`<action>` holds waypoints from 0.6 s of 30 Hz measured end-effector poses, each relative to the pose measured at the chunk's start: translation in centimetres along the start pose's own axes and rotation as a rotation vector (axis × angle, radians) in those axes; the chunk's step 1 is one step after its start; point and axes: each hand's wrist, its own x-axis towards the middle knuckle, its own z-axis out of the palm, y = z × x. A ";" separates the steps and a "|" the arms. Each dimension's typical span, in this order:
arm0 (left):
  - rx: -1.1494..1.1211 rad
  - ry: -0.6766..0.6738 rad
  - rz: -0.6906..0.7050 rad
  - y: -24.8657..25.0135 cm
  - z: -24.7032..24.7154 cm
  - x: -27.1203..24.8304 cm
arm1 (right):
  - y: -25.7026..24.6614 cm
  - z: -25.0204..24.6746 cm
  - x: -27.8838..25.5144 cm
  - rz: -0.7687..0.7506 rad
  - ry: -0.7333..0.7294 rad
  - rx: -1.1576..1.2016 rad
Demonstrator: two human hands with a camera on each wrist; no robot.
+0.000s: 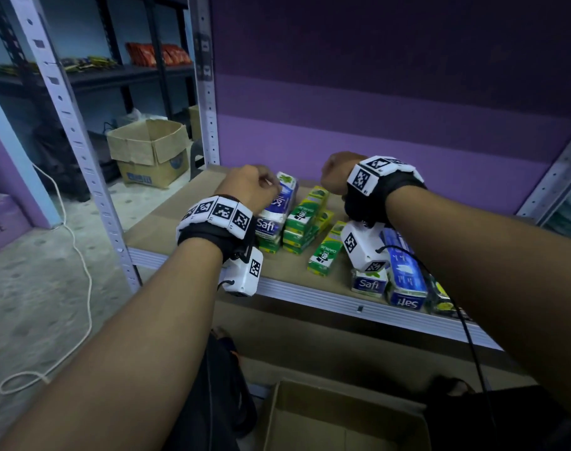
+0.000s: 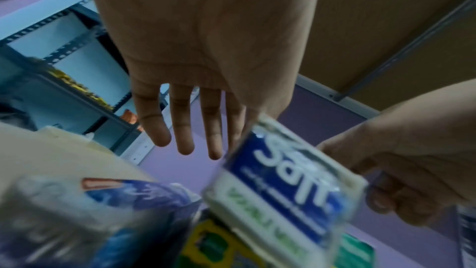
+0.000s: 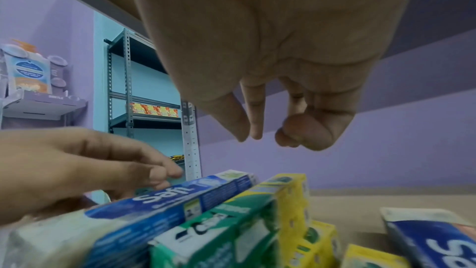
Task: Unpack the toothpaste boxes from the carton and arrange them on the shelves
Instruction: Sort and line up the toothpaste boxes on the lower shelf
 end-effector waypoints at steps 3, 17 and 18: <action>0.084 -0.011 0.127 1.9 0.8 -0.4 | 2.3 -0.6 -0.2 0.069 -0.031 -0.109; 0.627 -0.092 0.076 5.0 5.1 0.2 | 8.3 -0.2 -1.2 0.143 -0.140 -0.295; 0.637 -0.101 0.070 5.1 5.2 0.2 | 8.5 0.0 -1.4 0.122 -0.126 -0.297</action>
